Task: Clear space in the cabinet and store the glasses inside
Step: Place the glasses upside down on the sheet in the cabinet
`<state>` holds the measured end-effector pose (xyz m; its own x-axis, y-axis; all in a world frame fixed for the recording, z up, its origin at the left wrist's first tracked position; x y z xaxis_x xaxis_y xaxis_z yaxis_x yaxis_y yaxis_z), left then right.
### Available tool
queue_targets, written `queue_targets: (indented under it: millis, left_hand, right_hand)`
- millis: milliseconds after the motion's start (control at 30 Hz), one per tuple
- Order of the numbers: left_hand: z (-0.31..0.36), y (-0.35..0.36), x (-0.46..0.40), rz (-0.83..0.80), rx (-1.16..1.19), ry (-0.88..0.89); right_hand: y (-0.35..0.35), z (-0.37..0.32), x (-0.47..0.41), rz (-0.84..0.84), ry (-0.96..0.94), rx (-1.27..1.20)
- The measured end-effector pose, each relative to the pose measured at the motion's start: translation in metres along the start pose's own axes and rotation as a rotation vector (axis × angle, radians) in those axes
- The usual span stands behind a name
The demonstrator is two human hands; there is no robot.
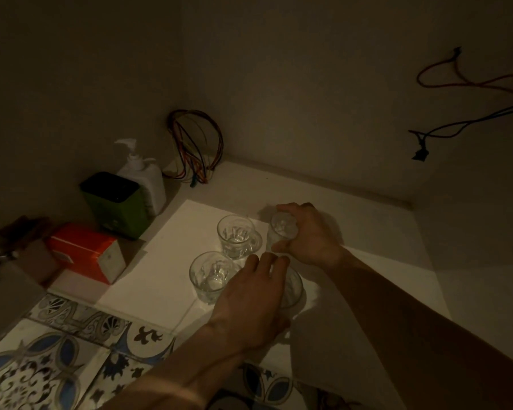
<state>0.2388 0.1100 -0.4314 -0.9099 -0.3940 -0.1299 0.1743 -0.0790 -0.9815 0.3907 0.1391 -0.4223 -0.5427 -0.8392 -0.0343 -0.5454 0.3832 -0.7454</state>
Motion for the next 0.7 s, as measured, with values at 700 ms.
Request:
queue_targets:
  millis: [700]
  left_hand:
    - [0.010, -0.044, 0.039, -0.092, 0.038, -0.087]
  right_hand:
    - [-0.060, -0.051, 0.066, 0.097, 0.019, 0.138]
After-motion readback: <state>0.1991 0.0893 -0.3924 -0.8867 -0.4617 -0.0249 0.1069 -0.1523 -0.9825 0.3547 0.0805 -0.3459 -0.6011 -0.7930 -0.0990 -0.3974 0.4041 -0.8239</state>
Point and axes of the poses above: each hand's wrist, its own x-axis away from the middle knuckle, its own y-axis out of the palm, z = x × y, the point moved 9 cm from there along -x, towards the middle knuckle, and after that the axes turned 7 degrees about -x, right-handed, at the moved point
